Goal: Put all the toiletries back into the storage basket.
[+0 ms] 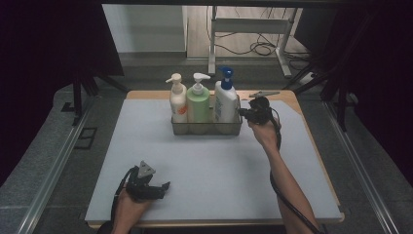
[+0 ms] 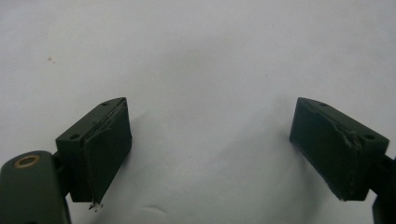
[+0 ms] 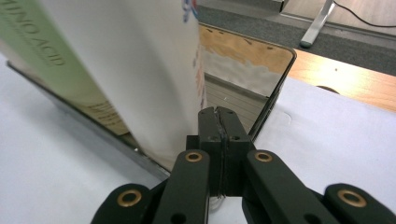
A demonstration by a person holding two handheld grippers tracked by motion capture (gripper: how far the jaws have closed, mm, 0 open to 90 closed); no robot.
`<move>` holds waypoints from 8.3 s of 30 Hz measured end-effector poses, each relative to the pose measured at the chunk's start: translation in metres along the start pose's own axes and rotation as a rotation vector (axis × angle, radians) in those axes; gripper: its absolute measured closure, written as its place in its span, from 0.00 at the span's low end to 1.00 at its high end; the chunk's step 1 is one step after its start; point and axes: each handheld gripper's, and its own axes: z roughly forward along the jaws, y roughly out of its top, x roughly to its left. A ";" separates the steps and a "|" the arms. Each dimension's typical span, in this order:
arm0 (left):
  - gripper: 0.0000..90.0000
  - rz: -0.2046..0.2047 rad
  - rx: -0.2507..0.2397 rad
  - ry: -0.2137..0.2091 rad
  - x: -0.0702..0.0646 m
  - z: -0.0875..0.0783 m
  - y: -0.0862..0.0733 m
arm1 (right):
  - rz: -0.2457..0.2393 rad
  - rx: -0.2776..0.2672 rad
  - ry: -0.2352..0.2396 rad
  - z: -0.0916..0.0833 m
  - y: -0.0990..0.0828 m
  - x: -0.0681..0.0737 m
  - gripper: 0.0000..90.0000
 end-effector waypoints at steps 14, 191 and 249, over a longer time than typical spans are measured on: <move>0.14 0.009 0.007 0.001 0.001 -0.001 0.000 | -0.005 0.055 -0.026 0.033 0.005 0.002 1.00; 0.14 0.000 0.000 0.002 0.000 0.000 0.000 | -0.214 0.065 0.068 -0.037 -0.024 0.038 0.14; 0.14 0.000 0.001 0.002 0.000 0.000 0.000 | -0.239 0.114 0.032 -0.100 -0.104 0.017 0.01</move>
